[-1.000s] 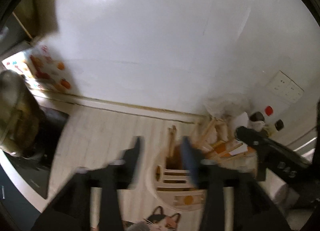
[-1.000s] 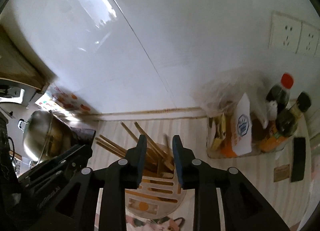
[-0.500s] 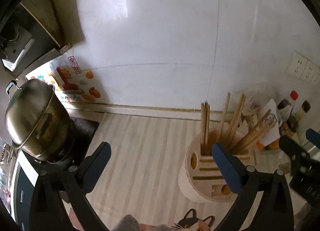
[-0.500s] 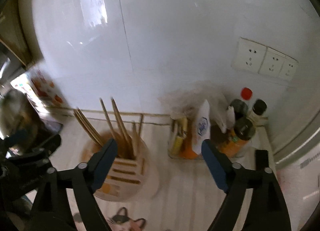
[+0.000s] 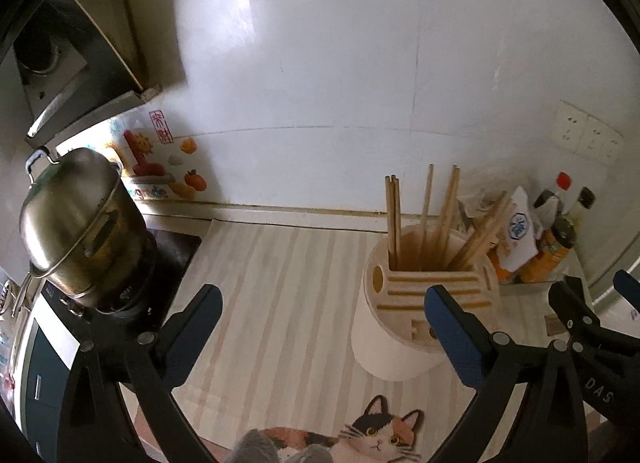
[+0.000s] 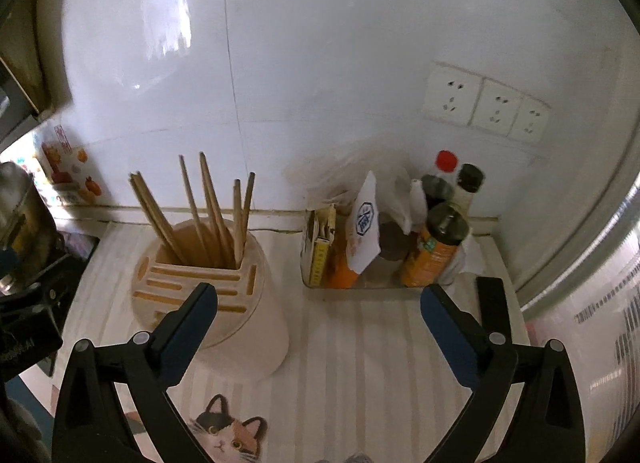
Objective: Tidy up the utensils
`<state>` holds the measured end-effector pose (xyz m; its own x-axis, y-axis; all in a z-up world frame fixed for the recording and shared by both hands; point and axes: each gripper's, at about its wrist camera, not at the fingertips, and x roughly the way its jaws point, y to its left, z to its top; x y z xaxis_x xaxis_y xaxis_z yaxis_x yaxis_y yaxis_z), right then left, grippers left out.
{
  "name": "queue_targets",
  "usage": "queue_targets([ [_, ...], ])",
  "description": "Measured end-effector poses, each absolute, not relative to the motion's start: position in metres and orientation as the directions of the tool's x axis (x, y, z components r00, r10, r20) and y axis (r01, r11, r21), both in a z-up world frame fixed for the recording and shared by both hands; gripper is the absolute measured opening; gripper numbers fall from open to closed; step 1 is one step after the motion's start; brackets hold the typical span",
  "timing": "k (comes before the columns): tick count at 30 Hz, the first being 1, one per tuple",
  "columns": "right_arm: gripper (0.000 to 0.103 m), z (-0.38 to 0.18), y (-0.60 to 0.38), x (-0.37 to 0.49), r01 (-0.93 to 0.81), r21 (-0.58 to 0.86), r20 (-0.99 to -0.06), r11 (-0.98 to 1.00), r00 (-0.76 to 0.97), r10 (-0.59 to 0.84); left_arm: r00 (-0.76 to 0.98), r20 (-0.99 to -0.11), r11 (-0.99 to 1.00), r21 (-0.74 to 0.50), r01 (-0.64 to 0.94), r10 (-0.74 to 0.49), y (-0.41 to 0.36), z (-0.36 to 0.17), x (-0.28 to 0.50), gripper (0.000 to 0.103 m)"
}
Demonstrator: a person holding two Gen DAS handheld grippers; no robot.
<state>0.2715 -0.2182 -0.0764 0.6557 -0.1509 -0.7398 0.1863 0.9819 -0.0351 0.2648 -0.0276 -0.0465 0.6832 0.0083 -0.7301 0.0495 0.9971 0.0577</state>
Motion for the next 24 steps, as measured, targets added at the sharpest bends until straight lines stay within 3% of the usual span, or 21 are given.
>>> queue_targets([
  [12,0.103,-0.014,-0.182,0.141,0.258,-0.021,-0.65,0.966,0.731,-0.209,0.758,-0.647,0.992,0.028,0.124,-0.076,0.014,0.007,0.147,0.103],
  [24,0.103,0.018,-0.157,0.029,0.319,-0.029,-0.59,0.947,0.76,-0.274,0.772,-0.623,0.985,0.022,0.173,-0.122,0.033,0.025,0.069,0.103],
])
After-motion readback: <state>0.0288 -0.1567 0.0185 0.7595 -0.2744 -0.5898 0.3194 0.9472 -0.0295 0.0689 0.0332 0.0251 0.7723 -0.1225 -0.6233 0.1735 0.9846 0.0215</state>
